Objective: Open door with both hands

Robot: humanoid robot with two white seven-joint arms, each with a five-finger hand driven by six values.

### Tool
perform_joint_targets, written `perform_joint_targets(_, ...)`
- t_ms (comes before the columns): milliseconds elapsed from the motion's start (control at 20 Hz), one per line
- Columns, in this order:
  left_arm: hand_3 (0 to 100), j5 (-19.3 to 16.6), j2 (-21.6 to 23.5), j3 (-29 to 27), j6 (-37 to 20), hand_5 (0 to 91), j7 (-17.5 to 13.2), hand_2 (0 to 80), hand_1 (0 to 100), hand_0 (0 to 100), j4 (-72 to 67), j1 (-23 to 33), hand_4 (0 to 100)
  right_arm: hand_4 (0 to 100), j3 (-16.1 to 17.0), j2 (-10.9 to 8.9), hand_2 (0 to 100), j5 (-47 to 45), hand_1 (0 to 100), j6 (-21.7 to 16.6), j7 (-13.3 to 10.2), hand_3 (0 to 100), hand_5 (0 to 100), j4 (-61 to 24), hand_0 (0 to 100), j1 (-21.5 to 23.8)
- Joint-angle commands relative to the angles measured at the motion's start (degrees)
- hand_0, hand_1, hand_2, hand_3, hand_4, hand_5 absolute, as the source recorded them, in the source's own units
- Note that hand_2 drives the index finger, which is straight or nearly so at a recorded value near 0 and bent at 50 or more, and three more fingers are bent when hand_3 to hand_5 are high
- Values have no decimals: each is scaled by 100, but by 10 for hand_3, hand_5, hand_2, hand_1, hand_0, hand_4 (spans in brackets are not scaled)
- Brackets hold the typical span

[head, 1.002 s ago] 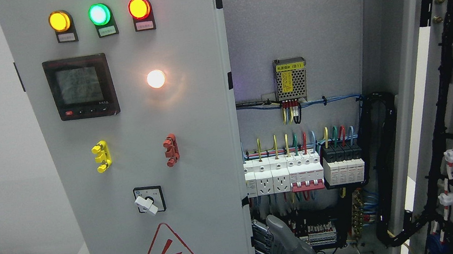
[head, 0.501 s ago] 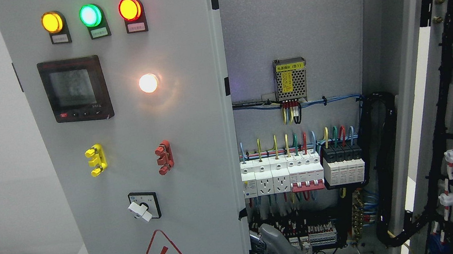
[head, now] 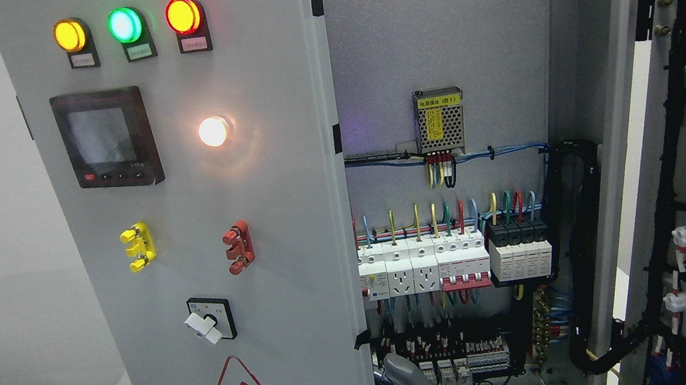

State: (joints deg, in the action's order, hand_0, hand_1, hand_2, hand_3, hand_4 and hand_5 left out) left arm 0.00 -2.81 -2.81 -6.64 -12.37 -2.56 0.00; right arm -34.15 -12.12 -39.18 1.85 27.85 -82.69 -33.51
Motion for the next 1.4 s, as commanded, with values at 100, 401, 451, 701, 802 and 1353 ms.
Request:
perform_joint_targets(100,0,-176,0,0,-4,0,-2,0,0,0,1,17,29,0,-154,0,0,-2,0,9,10,0,0,-177,0,20)
perform_joint_targets(401,0,-176,0,0,-4,0,-2,0,0,0,1,17,29,0,-180,0,0,-11,0,18,45,0,0,-291,0,28)
perform_joint_targets(451,0,-176,0,0,5,0,-2,0,0,0,-7,17,29,0,-180,8,0,-11,0,18,46,0,0,-318,0,28)
perform_joint_targets(701,0,-176,0,0,5,0,-2,0,0,0,2,17,29,0,-215,-1,0,-274,0,26,46,0,0,-415,0,64)
perform_joint_targets(802,0,-176,0,0,5,0,-2,0,0,0,2,17,29,0,-224,-1,0,-292,0,35,46,0,0,-485,0,125)
perform_joint_targets(1353,0,-176,0,0,-4,0,-2,0,0,0,2,17,29,0,-347,35,0,-292,0,44,46,0,0,-661,0,204)
